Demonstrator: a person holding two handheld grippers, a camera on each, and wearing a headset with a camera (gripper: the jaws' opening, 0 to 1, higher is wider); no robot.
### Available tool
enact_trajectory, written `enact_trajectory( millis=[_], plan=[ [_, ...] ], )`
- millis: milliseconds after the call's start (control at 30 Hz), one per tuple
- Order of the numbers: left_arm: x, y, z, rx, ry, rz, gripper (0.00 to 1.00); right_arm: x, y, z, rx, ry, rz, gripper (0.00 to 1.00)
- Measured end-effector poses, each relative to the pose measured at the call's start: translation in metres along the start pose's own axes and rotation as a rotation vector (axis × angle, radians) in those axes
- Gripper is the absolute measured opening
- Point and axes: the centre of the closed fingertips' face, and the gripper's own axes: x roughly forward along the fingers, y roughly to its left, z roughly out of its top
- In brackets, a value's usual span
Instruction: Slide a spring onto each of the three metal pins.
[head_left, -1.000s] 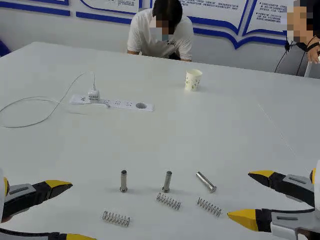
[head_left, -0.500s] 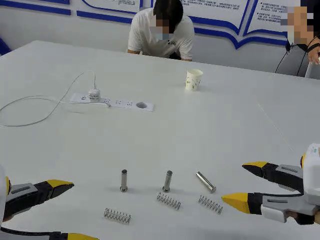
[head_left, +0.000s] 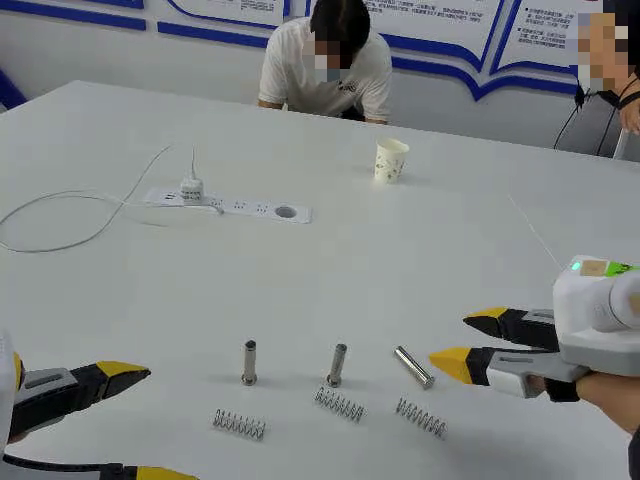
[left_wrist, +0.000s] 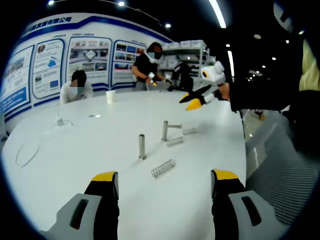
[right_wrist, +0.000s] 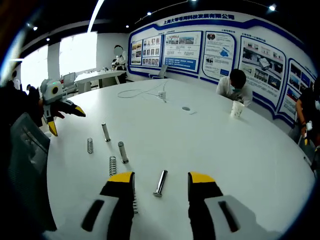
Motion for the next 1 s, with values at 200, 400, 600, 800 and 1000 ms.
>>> enact_trajectory(
  millis=[200,400,600,800,1000],
  plan=[
    [-0.002,0.001,-0.002,-0.006,0.001,0.006,0.77,0.013,-0.004,-0.002,-0.002,0.042,-0.017,0.39],
    [-0.002,0.001,-0.003,-0.008,0.004,0.006,0.76,0.026,-0.008,-0.003,0.008,0.074,-0.032,0.34],
    [-0.002,0.0,-0.003,-0.011,0.004,0.006,0.76,0.038,-0.009,-0.005,0.006,0.124,-0.05,0.33],
    [-0.002,0.001,-0.004,-0.013,0.006,0.008,0.76,0.049,-0.009,-0.009,0.004,0.16,-0.052,0.29],
    [-0.003,0.001,-0.006,-0.017,0.008,0.009,0.75,0.059,-0.01,-0.016,0.026,0.2,-0.06,0.25]
  ],
)
